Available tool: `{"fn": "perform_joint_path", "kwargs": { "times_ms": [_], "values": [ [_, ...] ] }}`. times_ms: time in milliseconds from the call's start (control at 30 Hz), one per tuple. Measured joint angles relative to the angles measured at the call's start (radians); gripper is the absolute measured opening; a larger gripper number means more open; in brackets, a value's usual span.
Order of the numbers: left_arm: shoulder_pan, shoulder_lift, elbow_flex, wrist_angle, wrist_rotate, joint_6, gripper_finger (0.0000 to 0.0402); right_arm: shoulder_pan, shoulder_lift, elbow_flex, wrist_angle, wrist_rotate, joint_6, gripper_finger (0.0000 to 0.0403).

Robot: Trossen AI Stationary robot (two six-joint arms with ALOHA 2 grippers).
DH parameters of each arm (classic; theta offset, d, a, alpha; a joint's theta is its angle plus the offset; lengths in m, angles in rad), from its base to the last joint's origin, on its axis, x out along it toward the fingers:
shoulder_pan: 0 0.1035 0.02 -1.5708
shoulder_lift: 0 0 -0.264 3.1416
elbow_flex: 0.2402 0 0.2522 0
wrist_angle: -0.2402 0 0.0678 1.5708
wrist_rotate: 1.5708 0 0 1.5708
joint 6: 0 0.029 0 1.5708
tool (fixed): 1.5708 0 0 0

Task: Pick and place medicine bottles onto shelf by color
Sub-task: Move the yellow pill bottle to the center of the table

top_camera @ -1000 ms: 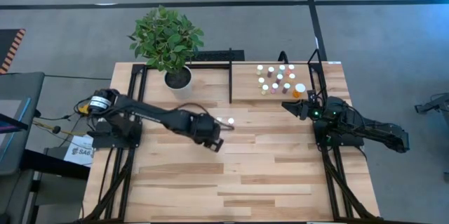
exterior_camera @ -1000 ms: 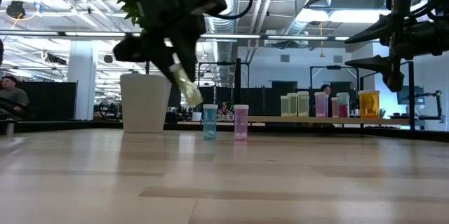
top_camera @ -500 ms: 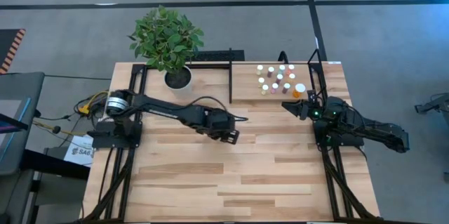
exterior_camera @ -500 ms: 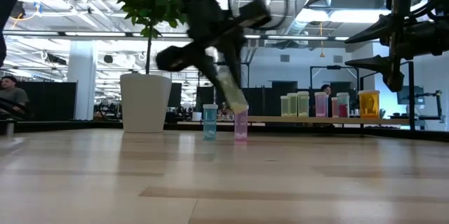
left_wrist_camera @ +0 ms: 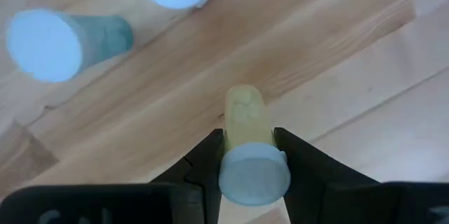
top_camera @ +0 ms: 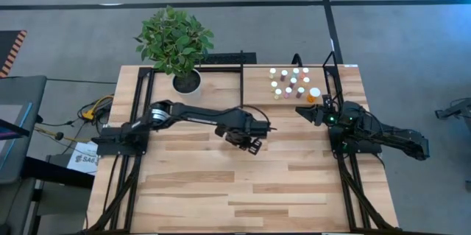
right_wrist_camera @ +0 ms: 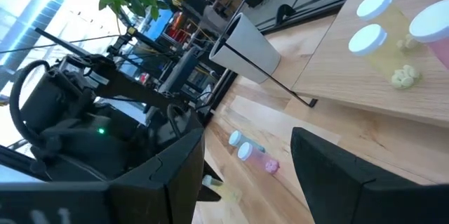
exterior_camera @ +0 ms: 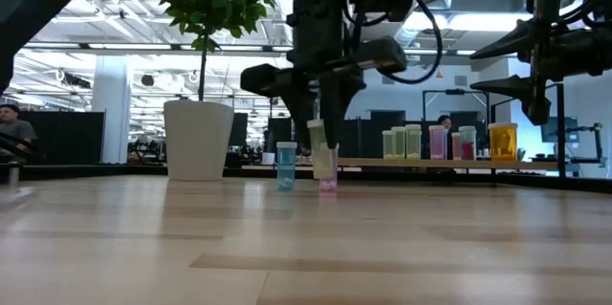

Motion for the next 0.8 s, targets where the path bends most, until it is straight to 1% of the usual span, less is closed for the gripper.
{"fn": "perform_joint_path", "kwargs": {
  "times_ms": [100,167,333,400,567,800],
  "values": [
    [0.005,0.009,0.019,-0.028,0.007,0.01,0.0099,0.0,0.0,0.0,0.0,0.0,0.0,0.0234],
    [0.008,0.014,0.021,-0.008,-0.002,0.011,0.0099,0.0,0.0,0.0,0.0,0.0,0.0,0.0234],
    [0.014,0.035,0.02,-0.018,-0.019,0.034,0.0099,0.0,-0.002,0.0,-0.001,0.0,0.0,0.0234],
    [0.017,0.054,0.018,-0.045,-0.006,0.036,0.0099,0.0,-0.001,0.0,-0.001,0.0,0.0,0.0234],
    [0.029,0.076,0.022,-0.046,0.062,0.037,0.0099,0.0,0.0,0.0,-0.002,0.0,0.0,0.0234],
    [0.029,0.078,0.026,-0.05,0.042,0.047,0.0099,0.0,0.0,0.0,-0.002,0.0,0.0,0.0234]
  ]
}}
